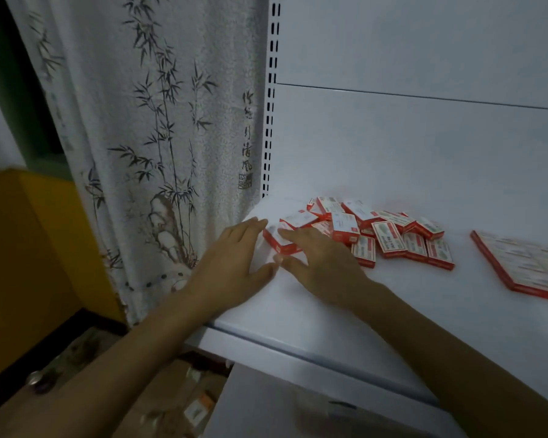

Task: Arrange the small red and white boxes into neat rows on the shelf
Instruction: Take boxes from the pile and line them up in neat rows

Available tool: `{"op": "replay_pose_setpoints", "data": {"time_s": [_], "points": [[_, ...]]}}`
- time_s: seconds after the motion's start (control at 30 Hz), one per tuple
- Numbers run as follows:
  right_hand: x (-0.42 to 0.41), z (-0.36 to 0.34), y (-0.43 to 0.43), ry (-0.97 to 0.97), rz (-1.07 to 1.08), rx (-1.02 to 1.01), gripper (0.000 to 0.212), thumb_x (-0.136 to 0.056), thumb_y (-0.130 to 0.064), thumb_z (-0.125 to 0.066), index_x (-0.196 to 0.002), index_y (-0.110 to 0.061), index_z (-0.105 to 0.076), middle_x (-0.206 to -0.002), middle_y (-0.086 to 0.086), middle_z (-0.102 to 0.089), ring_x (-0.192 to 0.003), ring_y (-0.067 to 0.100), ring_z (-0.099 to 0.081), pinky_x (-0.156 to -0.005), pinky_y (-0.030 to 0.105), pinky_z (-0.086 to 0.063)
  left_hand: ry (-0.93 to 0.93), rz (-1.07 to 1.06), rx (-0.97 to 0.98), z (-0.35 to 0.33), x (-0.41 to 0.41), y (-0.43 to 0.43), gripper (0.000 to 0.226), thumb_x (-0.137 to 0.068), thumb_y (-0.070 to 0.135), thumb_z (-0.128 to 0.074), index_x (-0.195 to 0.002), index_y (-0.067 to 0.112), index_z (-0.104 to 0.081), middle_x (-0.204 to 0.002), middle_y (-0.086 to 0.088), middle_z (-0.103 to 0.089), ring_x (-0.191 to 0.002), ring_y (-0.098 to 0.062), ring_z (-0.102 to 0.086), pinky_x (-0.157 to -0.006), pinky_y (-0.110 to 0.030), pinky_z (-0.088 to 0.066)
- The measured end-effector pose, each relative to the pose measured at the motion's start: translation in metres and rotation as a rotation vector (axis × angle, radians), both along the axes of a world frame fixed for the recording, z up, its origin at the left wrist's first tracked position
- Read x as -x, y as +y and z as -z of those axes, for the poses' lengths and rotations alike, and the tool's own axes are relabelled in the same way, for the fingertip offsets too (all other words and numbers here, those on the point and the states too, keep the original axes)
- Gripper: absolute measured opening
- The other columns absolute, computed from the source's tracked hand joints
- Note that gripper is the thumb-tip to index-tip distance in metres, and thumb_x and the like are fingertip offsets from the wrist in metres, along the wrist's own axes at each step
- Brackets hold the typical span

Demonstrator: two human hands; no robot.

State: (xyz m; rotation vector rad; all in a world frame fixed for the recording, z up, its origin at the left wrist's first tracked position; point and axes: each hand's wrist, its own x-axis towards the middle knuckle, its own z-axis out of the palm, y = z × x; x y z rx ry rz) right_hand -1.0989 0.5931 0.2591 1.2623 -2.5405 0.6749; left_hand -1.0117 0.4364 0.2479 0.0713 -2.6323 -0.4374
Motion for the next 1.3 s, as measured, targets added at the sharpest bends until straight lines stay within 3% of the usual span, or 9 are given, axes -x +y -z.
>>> {"op": "replay_pose_setpoints", "data": {"time_s": [0.1, 0.23, 0.37, 0.57, 0.73, 0.87, 1.03, 1.13, 1.3], "points": [[0.000, 0.005, -0.004, -0.098, 0.102, 0.042, 0.043, -0.081, -0.053, -0.056, -0.114, -0.026, -0.050, -0.115, -0.003, -0.056, -0.104, 0.017, -0.054, -0.087, 0.039, -0.047, -0.004, 0.034, 0.022, 0.001, 0.001, -0.001, 0.073, -0.085, 0.051, -0.050, -0.144, 0.017, -0.025, -0.149, -0.005, -0.031, -0.134, -0.023, -0.030, -0.105, -0.045, -0.034], [0.004, 0.007, 0.006, -0.208, 0.159, 0.189, 0.033, -0.076, -0.037, -0.069, -0.097, -0.025, -0.047, -0.098, -0.008, -0.054, -0.089, 0.009, -0.054, -0.074, 0.024, -0.048, -0.040, 0.058, 0.032, 0.001, 0.002, 0.000, 0.074, -0.087, 0.046, -0.053, -0.146, 0.019, -0.017, -0.152, -0.001, -0.025, -0.137, -0.019, -0.023, -0.108, -0.041, -0.029], [0.001, 0.004, 0.011, -0.193, 0.076, 0.276, 0.036, -0.079, -0.020, -0.070, -0.106, -0.023, -0.046, -0.103, -0.009, -0.054, -0.095, 0.003, -0.052, -0.076, 0.010, -0.042, -0.049, 0.081, 0.004, 0.000, 0.001, 0.001, 0.075, -0.088, 0.046, -0.053, -0.147, 0.019, -0.016, -0.151, 0.002, -0.026, -0.136, -0.018, -0.025, -0.108, -0.037, -0.027], [0.001, 0.006, 0.011, -0.064, 0.029, 0.230, 0.048, -0.080, -0.015, -0.069, -0.122, -0.023, -0.048, -0.122, -0.004, -0.055, -0.108, 0.006, -0.048, -0.095, 0.025, -0.041, -0.036, 0.084, 0.002, 0.000, 0.000, 0.003, 0.076, -0.086, 0.044, -0.056, -0.147, 0.018, -0.018, -0.147, 0.000, -0.035, -0.132, -0.021, -0.032, -0.105, -0.037, -0.030], [0.002, 0.008, 0.011, -0.086, -0.012, 0.227, 0.052, -0.081, -0.011, -0.067, -0.127, -0.022, -0.044, -0.126, -0.002, -0.052, -0.112, 0.008, -0.048, -0.091, 0.020, -0.043, -0.018, 0.073, 0.011, -0.002, 0.000, 0.004, 0.076, -0.085, 0.045, -0.056, -0.146, 0.016, -0.021, -0.136, -0.005, -0.048, -0.123, -0.026, -0.043, -0.098, -0.041, -0.037], [0.004, 0.009, 0.010, -0.100, 0.003, 0.250, 0.061, -0.080, -0.008, -0.066, -0.133, -0.016, -0.039, -0.118, -0.004, -0.046, -0.106, 0.003, -0.043, -0.082, 0.001, -0.037, 0.056, 0.030, 0.052, 0.000, 0.002, 0.004, 0.065, -0.078, 0.046, -0.048, -0.135, 0.015, -0.043, -0.121, -0.006, -0.058, -0.107, -0.029, -0.055, -0.087, -0.042, -0.043], [0.007, 0.012, 0.012, -0.095, 0.019, 0.215, 0.049, -0.083, -0.017, -0.066, -0.128, -0.016, -0.046, -0.121, 0.003, -0.055, -0.104, 0.008, -0.050, -0.087, 0.019, -0.046, 0.074, 0.013, 0.058, 0.001, 0.001, 0.004, 0.064, -0.077, 0.053, -0.037, -0.128, 0.016, -0.048, -0.118, -0.005, -0.059, -0.103, -0.027, -0.057, -0.085, -0.041, -0.044], [0.008, 0.010, 0.012, -0.118, 0.015, 0.209, 0.050, -0.084, -0.019, -0.065, -0.130, -0.019, -0.045, -0.122, 0.001, -0.058, -0.103, 0.008, -0.054, -0.089, 0.021, -0.047, 0.039, -0.010, 0.069, -0.002, 0.002, 0.005, 0.062, -0.081, 0.052, -0.047, -0.133, 0.018, -0.042, -0.126, -0.003, -0.054, -0.112, -0.025, -0.052, -0.091, -0.040, -0.040], [0.004, -0.004, 0.015, -0.109, 0.047, 0.260, 0.055, -0.082, -0.019, -0.067, -0.132, -0.023, -0.044, -0.120, 0.002, -0.062, -0.099, 0.013, -0.061, -0.088, 0.039, -0.052, 0.047, -0.023, 0.074, -0.008, 0.001, 0.004, 0.076, -0.082, 0.048, -0.058, -0.143, 0.019, -0.025, -0.144, -0.002, -0.037, -0.128, -0.024, -0.038, -0.100, -0.045, -0.036]]}}
